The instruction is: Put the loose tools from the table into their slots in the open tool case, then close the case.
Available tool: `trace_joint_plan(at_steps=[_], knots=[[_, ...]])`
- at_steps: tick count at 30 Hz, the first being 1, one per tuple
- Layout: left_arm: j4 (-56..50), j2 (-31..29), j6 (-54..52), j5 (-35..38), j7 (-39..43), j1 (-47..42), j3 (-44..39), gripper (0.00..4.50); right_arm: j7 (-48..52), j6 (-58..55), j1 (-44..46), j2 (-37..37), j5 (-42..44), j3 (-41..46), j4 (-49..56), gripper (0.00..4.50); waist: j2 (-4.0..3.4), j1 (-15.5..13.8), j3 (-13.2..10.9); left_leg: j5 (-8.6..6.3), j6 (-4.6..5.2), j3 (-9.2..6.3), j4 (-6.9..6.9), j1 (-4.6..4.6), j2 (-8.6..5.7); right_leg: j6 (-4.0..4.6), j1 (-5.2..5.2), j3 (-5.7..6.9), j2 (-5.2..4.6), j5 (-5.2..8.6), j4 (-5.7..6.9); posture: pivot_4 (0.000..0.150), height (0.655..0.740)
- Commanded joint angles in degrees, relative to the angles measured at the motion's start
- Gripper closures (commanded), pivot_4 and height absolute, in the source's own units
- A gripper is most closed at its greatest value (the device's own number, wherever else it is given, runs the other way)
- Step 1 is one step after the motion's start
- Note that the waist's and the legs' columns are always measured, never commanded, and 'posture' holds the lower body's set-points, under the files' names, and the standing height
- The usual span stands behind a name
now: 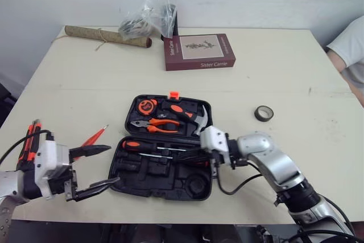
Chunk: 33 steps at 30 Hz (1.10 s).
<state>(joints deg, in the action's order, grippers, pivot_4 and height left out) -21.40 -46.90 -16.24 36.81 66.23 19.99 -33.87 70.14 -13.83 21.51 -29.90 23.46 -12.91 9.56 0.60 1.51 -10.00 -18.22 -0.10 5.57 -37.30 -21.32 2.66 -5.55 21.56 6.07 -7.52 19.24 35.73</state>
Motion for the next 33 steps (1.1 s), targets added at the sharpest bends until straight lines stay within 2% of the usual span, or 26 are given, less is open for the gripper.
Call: trace_joint_plan(at_steps=[1,3,6,8,10,11,13,16,19,22,27,30,33], knots=[[5.1,-0.1,0.6,0.3,0.4,2.9,-8.6,0.00,3.0,-2.6,-1.9,-6.4,8.0,11.1,2.0,4.17,0.01,0.0,-0.1,-0.02,0.04,0.04,0.00,0.00,0.00,-0.02,0.00,0.05,0.00,-0.01,0.00,0.150,0.7400],[10.7,1.2,0.6,0.9,-2.9,3.5,-15.4,0.00,3.9,2.6,-5.3,-11.2,5.7,17.1,-2.3,3.62,0.07,0.1,-0.2,-0.18,0.31,0.16,0.00,0.04,0.00,-0.06,0.01,0.18,0.01,-0.03,-0.11,0.150,0.7400],[17.4,2.9,-0.6,2.0,-6.5,5.2,-23.4,0.00,2.9,10.2,-8.6,-14.9,4.0,26.0,-9.8,2.11,0.15,0.1,-0.2,-0.22,0.33,0.20,0.04,0.06,0.04,-0.06,0.02,0.28,0.05,-0.02,-0.18,0.150,0.7400],[22.2,3.2,0.0,0.9,-8.6,6.8,-27.9,0.00,2.8,16.1,-9.4,-16.5,3.8,31.6,-16.0,1.27,0.14,0.3,-0.3,-0.21,0.32,0.35,0.04,0.09,0.03,-0.07,0.05,0.26,0.04,-0.03,-0.17,0.150,0.7400],[31.2,1.4,3.5,-1.8,-11.7,7.5,-32.1,0.00,5.4,20.7,-12.1,-20.4,1.3,34.0,-23.6,0.22,0.13,0.2,-0.4,-0.21,0.32,0.51,0.01,0.18,0.02,-0.11,0.06,0.19,0.03,-0.05,-0.13,0.150,0.7400],[37.2,-0.2,6.1,-3.3,-13.5,7.5,-34.2,0.00,5.3,22.5,-13.3,-22.2,0.0,35.2,-27.8,0.09,0.16,0.2,-0.4,-0.22,0.35,0.51,-0.01,0.19,0.01,-0.12,0.07,0.19,0.02,-0.05,-0.11,0.150,0.7400],[47.1,-3.6,9.9,-4.7,-15.6,7.8,-37.3,0.00,4.5,25.2,-14.6,-24.9,-1.3,37.9,-36.2,0.09,0.44,0.1,-0.6,-0.25,0.39,0.50,0.00,0.25,0.05,-0.10,0.08,0.21,0.03,-0.04,-0.07,0.150,0.7400],[55.4,-7.2,13.3,-5.8,-15.7,8.4,-38.3,0.00,3.8,29.9,-16.7,-28.3,-3.3,40.0,-46.5,0.09,0.47,0.2,-0.6,-0.30,0.37,0.50,0.02,0.26,0.04,-0.07,0.14,0.17,-0.09,-0.03,-0.05,0.150,0.7400],[60.1,-8.9,16.0,-7.3,-15.2,9.9,-37.4,0.00,2.1,34.1,-18.6,-29.4,-3.6,42.4,-53.4,0.09,0.44,0.2,-0.6,-0.37,0.26,0.50,0.07,0.22,0.03,-0.07,0.23,0.12,-0.19,-0.03,-0.05,0.150,0.7400],[59.3,-8.4,16.3,-7.2,-15.4,9.9,-36.5,0.00,2.2,34.5,-20.0,-28.5,-2.8,42.7,-54.3,0.09,0.38,0.4,-0.7,-0.48,-0.04,0.56,0.21,0.21,0.07,-0.01,0.37,0.03,-0.17,0.00,-0.04,0.150,0.7400],[47.6,-5.1,12.8,-3.7,-11.1,9.1,-32.9,0.00,4.9,31.2,-19.4,-22.7,3.4,41.5,-43.4,0.09,0.38,1.5,-0.7,-0.46,-0.11,0.75,0.18,0.25,0.17,0.01,0.46,0.03,-0.11,0.01,0.18,0.150,0.7400],[36.7,-4.0,7.5,0.3,-7.1,8.8,-29.7,0.00,6.1,26.9,-19.0,-18.5,8.6,39.2,-30.6,0.09,0.37,1.7,-0.7,-0.45,-0.13,0.77,0.16,0.27,0.16,0.00,0.45,-0.03,-0.12,-0.01,0.25,0.150,0.7400],[29.6,-5.4,3.1,1.4,-4.8,7.3,-24.3,0.00,6.4,22.5,-18.6,-14.4,14.0,36.2,-17.6,0.09,0.35,1.4,-0.7,-0.24,-0.02,0.72,0.16,0.26,0.16,0.00,0.45,-0.12,-0.12,-0.01,0.27,0.150,0.7400]])
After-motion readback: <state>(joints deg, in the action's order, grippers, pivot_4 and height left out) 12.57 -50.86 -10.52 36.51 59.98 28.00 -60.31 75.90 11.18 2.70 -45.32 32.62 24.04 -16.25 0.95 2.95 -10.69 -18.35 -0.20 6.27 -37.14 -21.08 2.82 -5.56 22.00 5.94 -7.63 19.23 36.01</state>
